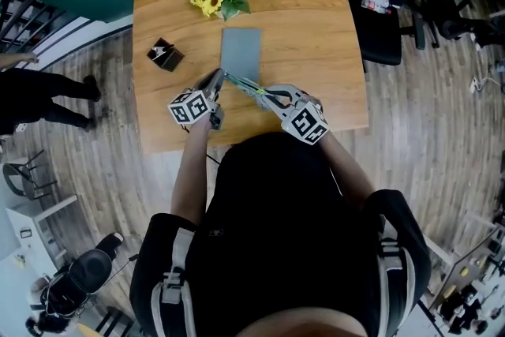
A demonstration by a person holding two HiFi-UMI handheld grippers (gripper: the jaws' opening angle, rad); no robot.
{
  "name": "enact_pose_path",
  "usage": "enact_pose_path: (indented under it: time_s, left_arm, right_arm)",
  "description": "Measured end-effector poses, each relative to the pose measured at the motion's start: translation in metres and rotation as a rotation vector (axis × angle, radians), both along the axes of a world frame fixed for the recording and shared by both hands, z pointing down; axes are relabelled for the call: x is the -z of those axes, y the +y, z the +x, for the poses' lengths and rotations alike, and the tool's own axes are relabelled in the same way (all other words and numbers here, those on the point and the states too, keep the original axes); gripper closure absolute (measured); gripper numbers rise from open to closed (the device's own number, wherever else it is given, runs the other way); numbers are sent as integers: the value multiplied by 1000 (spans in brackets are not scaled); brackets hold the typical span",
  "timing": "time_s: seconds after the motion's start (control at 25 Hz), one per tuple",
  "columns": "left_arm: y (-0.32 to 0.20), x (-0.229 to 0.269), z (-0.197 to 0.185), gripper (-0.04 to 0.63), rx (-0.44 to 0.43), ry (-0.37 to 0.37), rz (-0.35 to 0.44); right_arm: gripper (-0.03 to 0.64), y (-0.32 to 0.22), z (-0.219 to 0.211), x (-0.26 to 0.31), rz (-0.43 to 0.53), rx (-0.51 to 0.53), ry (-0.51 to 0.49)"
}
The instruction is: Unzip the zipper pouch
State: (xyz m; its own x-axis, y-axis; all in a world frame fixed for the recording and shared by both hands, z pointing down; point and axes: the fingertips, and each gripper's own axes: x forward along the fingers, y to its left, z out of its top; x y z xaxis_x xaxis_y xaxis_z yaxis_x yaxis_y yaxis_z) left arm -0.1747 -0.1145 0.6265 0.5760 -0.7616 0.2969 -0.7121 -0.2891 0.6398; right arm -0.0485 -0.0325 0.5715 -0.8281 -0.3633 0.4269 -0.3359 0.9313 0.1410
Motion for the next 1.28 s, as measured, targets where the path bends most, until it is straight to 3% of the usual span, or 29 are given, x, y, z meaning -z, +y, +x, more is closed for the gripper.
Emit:
enact_pose_path:
  time_s: [0.2,0.52,1.04,1.28]
  left_arm:
    - [8,2,-20,541,53,-6,6]
    - [23,12,-45,600,78,-78,69]
    - [52,21,-64,600,-59,-310,158]
    - [61,29,-71,600,-87,-329,191]
  right_arm:
    - [604,2,0,2,-7,-28,-2]
    - [605,12,-5,-9,6,-48,65]
    - [606,-1,-22,-19,-69,-196,-32]
    - [606,2,-31,-23,-69,-225,-27]
